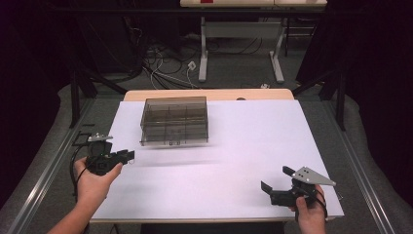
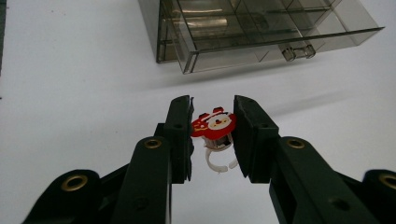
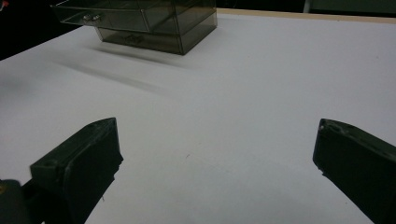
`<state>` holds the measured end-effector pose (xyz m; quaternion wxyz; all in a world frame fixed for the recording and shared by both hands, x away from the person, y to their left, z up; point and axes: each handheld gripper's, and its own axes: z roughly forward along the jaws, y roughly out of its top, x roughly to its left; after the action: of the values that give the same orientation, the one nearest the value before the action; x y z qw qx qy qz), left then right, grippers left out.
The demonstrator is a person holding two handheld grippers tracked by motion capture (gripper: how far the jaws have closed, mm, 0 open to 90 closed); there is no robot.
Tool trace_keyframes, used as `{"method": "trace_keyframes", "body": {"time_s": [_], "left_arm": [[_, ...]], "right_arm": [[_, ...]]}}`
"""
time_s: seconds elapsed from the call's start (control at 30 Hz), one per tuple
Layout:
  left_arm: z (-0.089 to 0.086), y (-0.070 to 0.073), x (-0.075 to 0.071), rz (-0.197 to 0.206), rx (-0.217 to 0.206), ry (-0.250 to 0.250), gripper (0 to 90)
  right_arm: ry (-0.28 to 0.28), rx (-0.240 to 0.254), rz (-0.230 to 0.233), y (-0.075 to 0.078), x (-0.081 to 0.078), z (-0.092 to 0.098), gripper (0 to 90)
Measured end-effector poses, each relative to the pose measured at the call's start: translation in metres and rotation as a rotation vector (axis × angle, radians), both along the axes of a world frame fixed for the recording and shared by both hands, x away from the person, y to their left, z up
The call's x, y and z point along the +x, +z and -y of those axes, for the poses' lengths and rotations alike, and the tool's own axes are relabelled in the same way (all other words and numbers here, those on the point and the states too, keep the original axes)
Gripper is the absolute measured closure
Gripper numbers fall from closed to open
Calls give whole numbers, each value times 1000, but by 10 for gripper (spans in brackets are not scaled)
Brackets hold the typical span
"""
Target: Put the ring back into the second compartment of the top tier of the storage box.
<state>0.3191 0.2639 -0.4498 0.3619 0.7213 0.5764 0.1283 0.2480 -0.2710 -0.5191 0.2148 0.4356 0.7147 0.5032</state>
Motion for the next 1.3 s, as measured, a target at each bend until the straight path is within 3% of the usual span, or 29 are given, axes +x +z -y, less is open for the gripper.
{"method": "trace_keyframes", "body": {"time_s": [0.17,0.57,0.8,1.3], "left_arm": [[2,4,3,-4,-3,-12,684],[16,20,15,33,-1,-19,684],[24,28,20,37,28,-33,684],[42,33,35,50,23,-43,684]], "right_arm": [[1,0,1,0,0,0,4],[-1,0,1,0,0,0,4],[-4,4,-1,0,0,0,4],[-1,4,-1,0,0,0,4]]}}
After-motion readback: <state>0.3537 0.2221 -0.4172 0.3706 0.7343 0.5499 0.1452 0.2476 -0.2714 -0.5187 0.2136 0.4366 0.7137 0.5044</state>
